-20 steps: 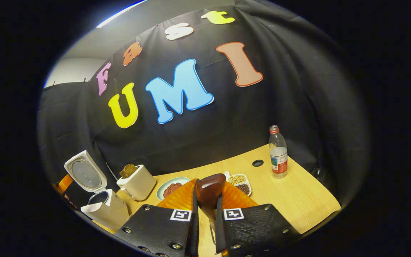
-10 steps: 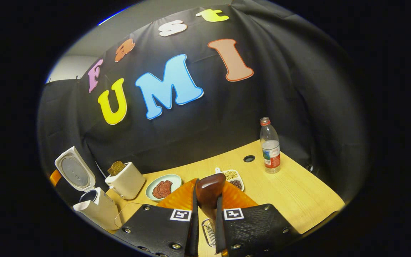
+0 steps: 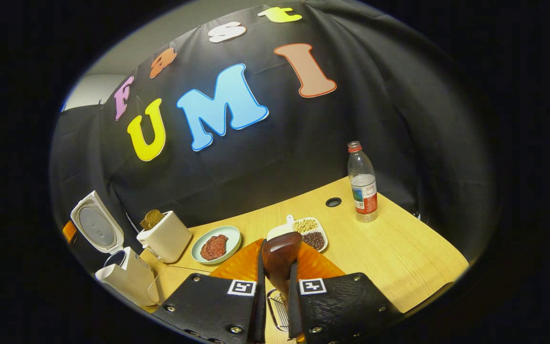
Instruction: Close the left gripper, press the button to open the rice cooker; take a wooden spoon from the chopstick holder with the right hand, scoop a spoonful of rice and pour it into the rice cooker, then put the wooden spoon back into the chopstick holder.
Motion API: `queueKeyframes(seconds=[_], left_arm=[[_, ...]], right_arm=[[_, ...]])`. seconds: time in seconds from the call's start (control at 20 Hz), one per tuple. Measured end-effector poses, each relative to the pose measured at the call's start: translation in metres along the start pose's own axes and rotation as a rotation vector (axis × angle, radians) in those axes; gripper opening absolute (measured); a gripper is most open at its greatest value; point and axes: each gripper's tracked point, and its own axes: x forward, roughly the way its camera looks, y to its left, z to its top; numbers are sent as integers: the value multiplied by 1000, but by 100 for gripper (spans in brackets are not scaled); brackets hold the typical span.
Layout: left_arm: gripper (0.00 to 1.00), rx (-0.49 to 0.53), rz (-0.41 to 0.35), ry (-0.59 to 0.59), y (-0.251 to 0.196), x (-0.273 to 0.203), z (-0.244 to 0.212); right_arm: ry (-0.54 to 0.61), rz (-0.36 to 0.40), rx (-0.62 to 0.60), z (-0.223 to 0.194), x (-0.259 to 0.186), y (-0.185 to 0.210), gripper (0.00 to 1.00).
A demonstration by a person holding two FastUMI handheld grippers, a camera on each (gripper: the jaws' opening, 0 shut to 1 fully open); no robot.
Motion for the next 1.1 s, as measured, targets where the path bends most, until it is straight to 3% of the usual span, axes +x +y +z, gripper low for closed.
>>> queueKeyframes(seconds=[0.4,0.45,0.55,0.7,0.75,0.85,0.9,1.1], left_arm=[[91,-1,-12,0,-2,2,-1],[91,-3,-15,0,-2,3,-1],[91,1,-17,1,-2,4,-2],[91,0,-26,0,-3,3,-1],[91,2,-27,-2,-3,3,-1],[91,6,-29,-1,-3,3,0],[91,9,-30,0,-3,3,0],[91,10,-29,-1,-3,3,2]], right_arm=[[12,13,-12,-9,4,-5,19],[2,1,-25,-5,4,-9,27],[-19,-43,-72,3,3,-21,30],[-36,-95,-134,15,-2,-34,58],[-48,-115,-146,21,-5,-40,58],[-72,-130,-157,28,-13,-44,72],[-87,-136,-165,35,-13,-46,93],[-133,-110,-222,71,-25,-29,93]])
